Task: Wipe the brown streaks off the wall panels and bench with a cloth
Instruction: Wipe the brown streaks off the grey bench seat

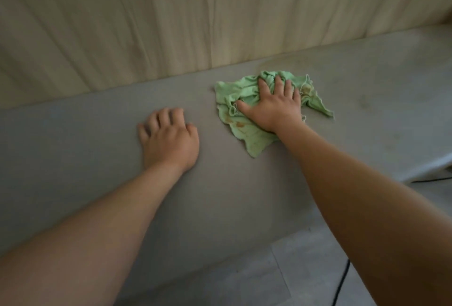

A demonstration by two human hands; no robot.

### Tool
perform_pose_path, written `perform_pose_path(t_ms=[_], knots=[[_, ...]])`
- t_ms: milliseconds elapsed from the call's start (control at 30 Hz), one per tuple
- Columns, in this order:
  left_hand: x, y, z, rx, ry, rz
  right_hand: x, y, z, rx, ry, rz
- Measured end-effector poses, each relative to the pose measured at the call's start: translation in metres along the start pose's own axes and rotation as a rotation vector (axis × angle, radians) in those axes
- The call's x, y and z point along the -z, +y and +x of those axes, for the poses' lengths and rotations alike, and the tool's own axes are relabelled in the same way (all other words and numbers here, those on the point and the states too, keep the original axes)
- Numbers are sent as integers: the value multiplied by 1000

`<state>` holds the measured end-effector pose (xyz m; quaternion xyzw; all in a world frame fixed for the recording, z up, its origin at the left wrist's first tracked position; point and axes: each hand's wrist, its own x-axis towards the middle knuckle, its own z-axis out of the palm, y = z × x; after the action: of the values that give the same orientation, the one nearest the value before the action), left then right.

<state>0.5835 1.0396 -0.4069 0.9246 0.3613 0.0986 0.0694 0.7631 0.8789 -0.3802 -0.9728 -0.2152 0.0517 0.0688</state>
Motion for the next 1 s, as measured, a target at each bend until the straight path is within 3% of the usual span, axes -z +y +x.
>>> perform_pose_path(t_ms=[233, 467, 567, 700, 767, 833, 933, 1000], knots=[[-9, -1, -4, -31, 132, 47, 11, -1, 112, -74, 25, -3], [-11, 1, -4, -25, 155, 82, 7, -53, 124, -245, 104, 48], [-10, 2, -5, -23, 149, 64, -5, -89, 98, -30, 199, 84], [-10, 2, -5, -18, 145, 46, -6, -100, 71, 497, 40, 132], [-10, 1, -5, -22, 151, 31, 1, -75, 76, 582, -27, 124], [-10, 0, -5, -20, 157, 39, 8, -41, 90, 438, -3, 74], [-11, -1, -4, -13, 141, 46, 18, 3, 106, 33, 31, -37], [-11, 0, -4, -14, 128, 43, 18, 6, 107, -71, 20, -56]])
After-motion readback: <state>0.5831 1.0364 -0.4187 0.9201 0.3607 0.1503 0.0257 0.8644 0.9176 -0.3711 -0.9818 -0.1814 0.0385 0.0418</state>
